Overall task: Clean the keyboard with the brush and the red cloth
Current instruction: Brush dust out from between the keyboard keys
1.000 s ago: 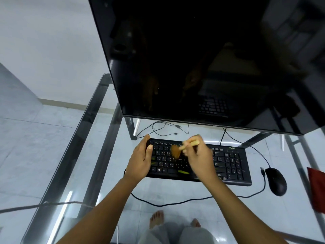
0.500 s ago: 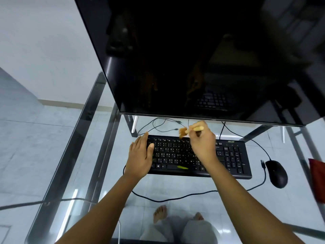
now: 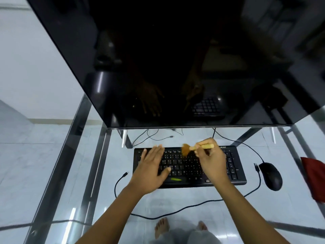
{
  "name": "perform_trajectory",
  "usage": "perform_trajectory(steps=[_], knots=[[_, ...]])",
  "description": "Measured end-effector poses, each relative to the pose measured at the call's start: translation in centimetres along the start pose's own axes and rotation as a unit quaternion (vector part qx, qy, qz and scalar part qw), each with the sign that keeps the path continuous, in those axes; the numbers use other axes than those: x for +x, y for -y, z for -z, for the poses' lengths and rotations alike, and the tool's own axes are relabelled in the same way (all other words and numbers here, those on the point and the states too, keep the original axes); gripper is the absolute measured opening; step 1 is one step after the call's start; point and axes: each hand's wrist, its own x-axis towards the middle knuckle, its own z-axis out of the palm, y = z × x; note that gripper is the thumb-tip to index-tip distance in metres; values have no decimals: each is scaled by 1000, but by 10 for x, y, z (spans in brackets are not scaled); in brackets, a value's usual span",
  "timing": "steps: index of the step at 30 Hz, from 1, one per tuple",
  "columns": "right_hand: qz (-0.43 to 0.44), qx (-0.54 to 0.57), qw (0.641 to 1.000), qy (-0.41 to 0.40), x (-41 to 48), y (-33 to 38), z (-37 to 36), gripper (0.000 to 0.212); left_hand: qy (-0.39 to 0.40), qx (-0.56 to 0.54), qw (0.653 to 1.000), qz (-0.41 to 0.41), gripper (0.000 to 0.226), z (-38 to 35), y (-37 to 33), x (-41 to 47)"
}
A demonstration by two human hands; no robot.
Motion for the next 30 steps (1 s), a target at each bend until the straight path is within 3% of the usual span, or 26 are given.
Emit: perform_trajectory(steps=[3, 7, 10, 13, 14, 17, 20, 21, 24, 27, 28, 30], knots=[[-14, -7, 994, 111, 6, 7, -2, 9, 6, 27, 1000, -10, 69, 2, -3, 19], [-8, 8, 1000, -15, 12, 6, 8, 16, 1, 40, 999, 17, 58, 4, -1, 29], [-38, 9, 995, 89, 4, 0, 14, 8, -17, 23, 999, 19, 54, 1, -6, 31], [-26, 1, 999, -46, 0, -7, 21, 13, -20, 19, 999, 18, 54, -3, -5, 32], [-31, 25, 998, -58, -2, -8, 23, 13, -17, 19, 999, 18, 56, -4, -6, 32], [-49, 31, 997, 42, -14, -13, 18, 8, -14, 23, 999, 24, 59, -6, -10, 33], [-26, 22, 997, -71, -19, -19, 20, 13, -18, 28, 999, 33, 51, -6, -11, 31], [-33, 43, 996, -69, -18, -18, 23, 11, -22, 28, 999, 35, 50, -6, -13, 32], [-44, 17, 997, 58, -18, -15, 26, 7, -31, 33, 998, 40, 49, -1, -16, 36], [-23, -1, 998, -53, -20, -16, 36, 14, -30, 45, 998, 44, 49, -1, -13, 34], [-36, 23, 998, -54, -22, -19, 40, 13, -28, 49, 997, 44, 49, -2, -14, 33], [-72, 39, 995, 53, -26, -21, 44, 10, -31, 54, 997, 44, 49, -3, -18, 35]])
